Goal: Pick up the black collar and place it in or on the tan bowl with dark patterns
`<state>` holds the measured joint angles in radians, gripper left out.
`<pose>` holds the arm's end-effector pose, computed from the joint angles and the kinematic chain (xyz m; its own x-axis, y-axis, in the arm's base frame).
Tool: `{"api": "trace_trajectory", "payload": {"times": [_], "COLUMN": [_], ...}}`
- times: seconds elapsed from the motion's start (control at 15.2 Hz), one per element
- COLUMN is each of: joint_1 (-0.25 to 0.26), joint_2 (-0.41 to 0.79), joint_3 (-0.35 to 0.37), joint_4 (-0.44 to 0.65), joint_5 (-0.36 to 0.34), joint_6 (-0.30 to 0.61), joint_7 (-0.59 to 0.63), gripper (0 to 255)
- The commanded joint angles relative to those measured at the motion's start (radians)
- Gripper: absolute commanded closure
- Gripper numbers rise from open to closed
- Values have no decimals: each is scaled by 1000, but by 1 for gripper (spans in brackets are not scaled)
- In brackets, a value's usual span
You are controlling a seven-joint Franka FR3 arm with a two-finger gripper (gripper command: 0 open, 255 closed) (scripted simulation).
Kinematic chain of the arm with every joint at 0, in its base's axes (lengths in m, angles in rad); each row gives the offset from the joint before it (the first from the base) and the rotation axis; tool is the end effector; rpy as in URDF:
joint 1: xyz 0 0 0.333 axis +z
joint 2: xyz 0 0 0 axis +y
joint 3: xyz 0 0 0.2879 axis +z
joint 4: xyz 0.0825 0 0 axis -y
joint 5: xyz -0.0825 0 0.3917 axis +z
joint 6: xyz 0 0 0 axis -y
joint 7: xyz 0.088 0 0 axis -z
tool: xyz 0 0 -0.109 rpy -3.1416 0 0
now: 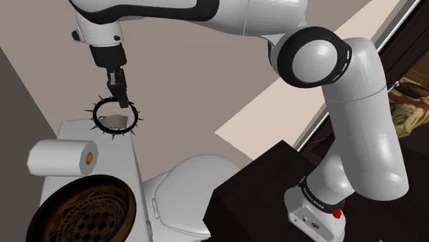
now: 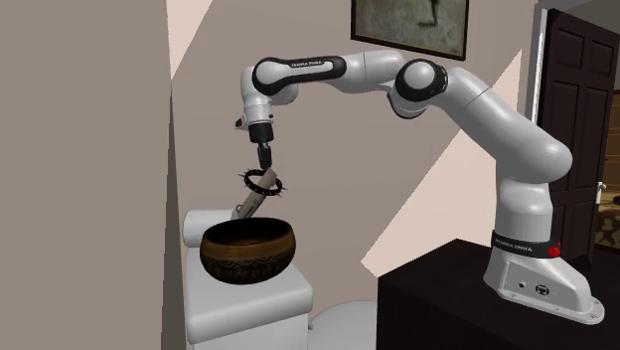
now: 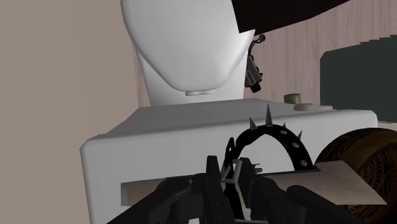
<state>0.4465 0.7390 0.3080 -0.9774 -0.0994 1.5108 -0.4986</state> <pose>0.5751 0.4287 0.4042 0.3535 0.9295 -0.1051 0.9127 -0.3674 -0.1788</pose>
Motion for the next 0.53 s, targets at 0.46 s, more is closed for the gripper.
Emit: {"api": "trace_trajectory", "payload": {"times": [0.46], "joint_1": [36], "joint_2": [65], "joint_3": [-5], "joint_4": [243], "joint_5": [-10], "joint_6": [-174], "joint_7": [1], "gripper": [255]}}
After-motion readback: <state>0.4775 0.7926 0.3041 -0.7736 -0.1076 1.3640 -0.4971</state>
